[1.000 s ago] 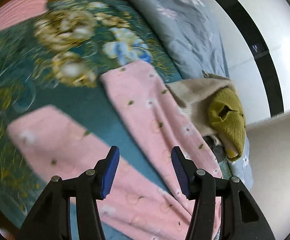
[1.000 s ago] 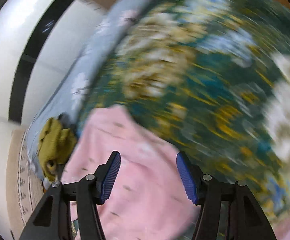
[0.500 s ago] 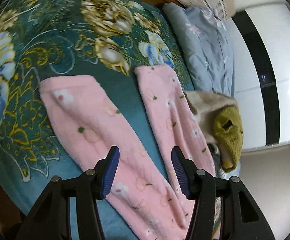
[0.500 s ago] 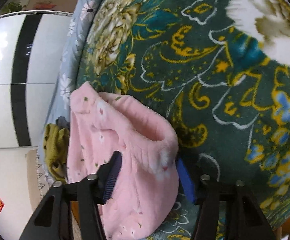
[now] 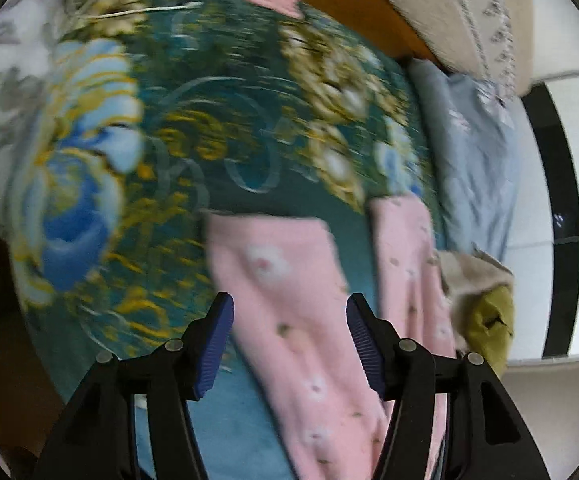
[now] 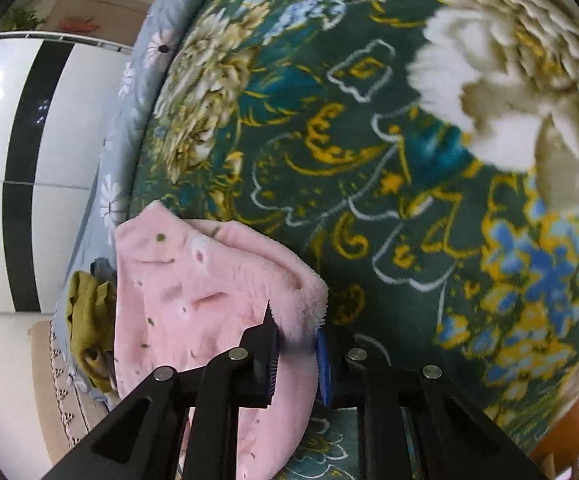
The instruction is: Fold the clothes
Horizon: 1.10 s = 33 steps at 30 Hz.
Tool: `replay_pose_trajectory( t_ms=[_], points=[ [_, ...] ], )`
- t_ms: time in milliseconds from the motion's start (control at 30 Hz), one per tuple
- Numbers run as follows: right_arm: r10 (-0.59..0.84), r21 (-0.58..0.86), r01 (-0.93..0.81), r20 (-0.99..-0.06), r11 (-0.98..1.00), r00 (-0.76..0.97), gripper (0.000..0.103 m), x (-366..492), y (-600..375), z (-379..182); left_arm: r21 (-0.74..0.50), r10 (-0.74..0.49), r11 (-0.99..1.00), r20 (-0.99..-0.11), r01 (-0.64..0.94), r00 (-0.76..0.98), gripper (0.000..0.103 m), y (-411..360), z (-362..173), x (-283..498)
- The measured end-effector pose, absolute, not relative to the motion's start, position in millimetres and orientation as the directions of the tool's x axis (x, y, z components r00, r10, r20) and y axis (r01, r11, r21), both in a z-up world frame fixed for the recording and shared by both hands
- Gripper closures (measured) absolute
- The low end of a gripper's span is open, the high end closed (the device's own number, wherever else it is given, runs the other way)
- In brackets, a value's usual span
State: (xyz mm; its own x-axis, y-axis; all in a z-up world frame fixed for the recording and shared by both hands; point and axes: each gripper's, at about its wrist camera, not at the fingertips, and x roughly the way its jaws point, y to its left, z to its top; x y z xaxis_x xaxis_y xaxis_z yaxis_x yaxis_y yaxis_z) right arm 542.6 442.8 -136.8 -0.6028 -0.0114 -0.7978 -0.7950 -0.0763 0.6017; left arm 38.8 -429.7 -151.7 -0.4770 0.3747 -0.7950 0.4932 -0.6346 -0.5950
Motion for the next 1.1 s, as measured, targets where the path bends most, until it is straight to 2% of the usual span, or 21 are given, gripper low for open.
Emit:
replay_pose_trajectory(
  t_ms=[100, 233, 267, 300, 400, 433, 467, 567, 633, 733, 833, 933, 1033, 1100],
  points=[
    [-0.005, 0.581, -0.810, -0.813, -0.084, -0.582, 0.086, 539, 442, -133, -0.542, 0.338, -0.655, -0.833, 0.526, -0.439, 0.043, -440, -168, 35],
    [0.005, 0.556, -0.825, -0.829, -0.105, -0.560, 0.086, 532, 442, -124, -0.530, 0.328, -0.668, -0.840, 0.523, -0.432, 0.045, -439, -186, 24],
    [0.008, 0.550, -0.828, -0.833, -0.111, -0.554, 0.086, 531, 442, -122, -0.524, 0.327, -0.668, -0.845, 0.528, -0.424, 0.050, -437, -191, 22],
    [0.011, 0.543, -0.831, -0.836, -0.116, -0.548, 0.086, 529, 443, -120, -0.518, 0.326, -0.669, -0.849, 0.533, -0.416, 0.060, -435, -195, 19],
    [0.017, 0.531, -0.839, -0.844, -0.120, -0.537, 0.086, 530, 440, -116, -0.492, 0.315, -0.671, -0.866, 0.555, -0.387, 0.073, -429, -207, 14],
    [0.020, 0.527, -0.841, -0.846, -0.120, -0.533, 0.086, 530, 439, -115, -0.483, 0.306, -0.677, -0.871, 0.555, -0.385, 0.082, -427, -208, 12],
    [0.019, 0.525, -0.843, -0.847, -0.115, -0.531, 0.086, 529, 439, -115, -0.474, 0.296, -0.683, -0.875, 0.555, -0.383, 0.098, -426, -208, 11],
    [0.012, 0.528, -0.842, -0.847, -0.107, -0.532, 0.086, 521, 441, -110, -0.430, 0.258, -0.700, -0.897, 0.571, -0.359, 0.101, -423, -205, 0],
    [0.020, 0.558, -0.820, -0.825, -0.125, -0.564, 0.086, 515, 443, -98, -0.443, 0.259, -0.726, -0.885, 0.526, -0.387, 0.101, -417, -182, -16],
    [0.046, 0.624, -0.763, -0.768, -0.168, -0.639, 0.086, 513, 446, -75, -0.555, 0.341, -0.763, -0.781, 0.332, -0.523, 0.101, -401, -113, -35],
    [0.073, 0.626, -0.752, -0.757, -0.207, -0.650, 0.086, 520, 443, -67, -0.618, 0.400, -0.768, -0.665, 0.165, -0.630, 0.101, -397, -55, -27],
    [0.058, 0.588, -0.783, -0.791, -0.203, -0.609, 0.086, 533, 439, -84, -0.553, 0.345, -0.818, -0.692, 0.158, -0.634, 0.101, -407, -65, -4],
    [0.026, 0.558, -0.815, -0.822, -0.153, -0.568, 0.086, 542, 437, -110, -0.416, 0.250, -0.859, -0.850, 0.300, -0.464, 0.101, -424, -135, 3],
    [0.016, 0.546, -0.826, -0.833, -0.138, -0.553, 0.086, 543, 437, -119, -0.409, 0.246, -0.826, -0.880, 0.388, -0.406, 0.101, -439, -170, 11]
  ],
)
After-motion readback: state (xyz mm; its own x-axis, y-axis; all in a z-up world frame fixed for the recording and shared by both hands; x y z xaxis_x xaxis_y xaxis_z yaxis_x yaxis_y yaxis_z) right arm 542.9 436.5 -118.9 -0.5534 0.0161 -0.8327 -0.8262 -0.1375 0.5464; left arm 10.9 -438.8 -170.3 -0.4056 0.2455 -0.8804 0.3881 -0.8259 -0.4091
